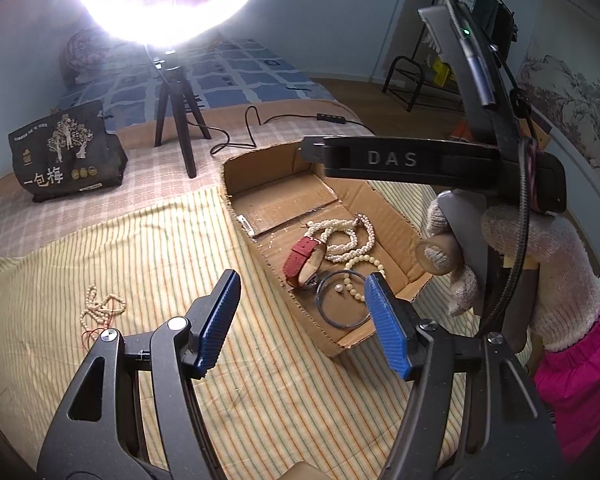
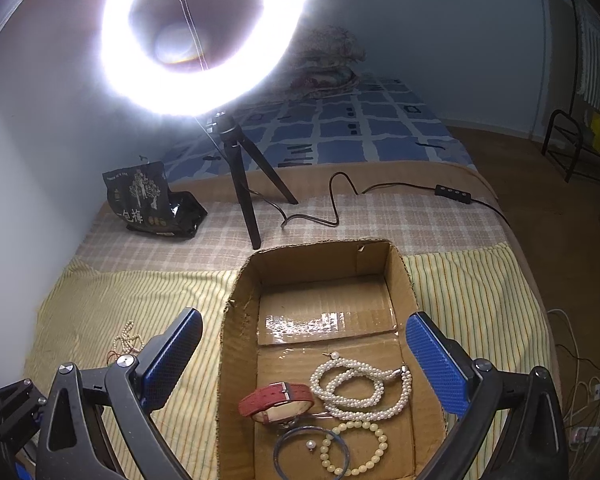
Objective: Organize jewelry
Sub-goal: 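Move both open tools back over the bed to the jade pendant necklace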
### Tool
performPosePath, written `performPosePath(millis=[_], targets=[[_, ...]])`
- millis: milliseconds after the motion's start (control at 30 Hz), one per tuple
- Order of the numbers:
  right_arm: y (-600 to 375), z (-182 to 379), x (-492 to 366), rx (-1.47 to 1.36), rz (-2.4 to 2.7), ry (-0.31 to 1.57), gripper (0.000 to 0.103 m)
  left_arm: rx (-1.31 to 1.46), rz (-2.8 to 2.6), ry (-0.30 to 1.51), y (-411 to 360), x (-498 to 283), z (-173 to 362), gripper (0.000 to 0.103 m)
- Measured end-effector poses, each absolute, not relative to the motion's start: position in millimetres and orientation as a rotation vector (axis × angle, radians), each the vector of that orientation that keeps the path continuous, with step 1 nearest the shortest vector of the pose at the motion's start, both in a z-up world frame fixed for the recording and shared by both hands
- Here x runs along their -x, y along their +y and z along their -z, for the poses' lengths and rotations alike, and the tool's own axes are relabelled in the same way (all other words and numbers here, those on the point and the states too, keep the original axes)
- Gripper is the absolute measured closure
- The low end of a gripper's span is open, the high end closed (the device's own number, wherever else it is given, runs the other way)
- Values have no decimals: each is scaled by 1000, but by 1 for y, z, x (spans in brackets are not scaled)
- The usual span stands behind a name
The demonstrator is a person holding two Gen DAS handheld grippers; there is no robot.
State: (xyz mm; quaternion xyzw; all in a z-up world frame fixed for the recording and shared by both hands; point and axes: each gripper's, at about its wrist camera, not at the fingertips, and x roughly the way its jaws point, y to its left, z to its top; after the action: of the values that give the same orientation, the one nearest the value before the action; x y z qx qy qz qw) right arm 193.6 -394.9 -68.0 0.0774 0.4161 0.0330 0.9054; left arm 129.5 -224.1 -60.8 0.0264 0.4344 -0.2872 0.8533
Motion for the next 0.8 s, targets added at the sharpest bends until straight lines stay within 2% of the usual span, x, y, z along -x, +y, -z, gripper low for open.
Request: performPosePath(millis=[567,800], targets=[[-339,50,-192,-117,-134,793,0,6,457,933,-131,-141,72,37],[-302,56,-203,-102,-227,829,0,49,389,967,-82,-148,88,37]])
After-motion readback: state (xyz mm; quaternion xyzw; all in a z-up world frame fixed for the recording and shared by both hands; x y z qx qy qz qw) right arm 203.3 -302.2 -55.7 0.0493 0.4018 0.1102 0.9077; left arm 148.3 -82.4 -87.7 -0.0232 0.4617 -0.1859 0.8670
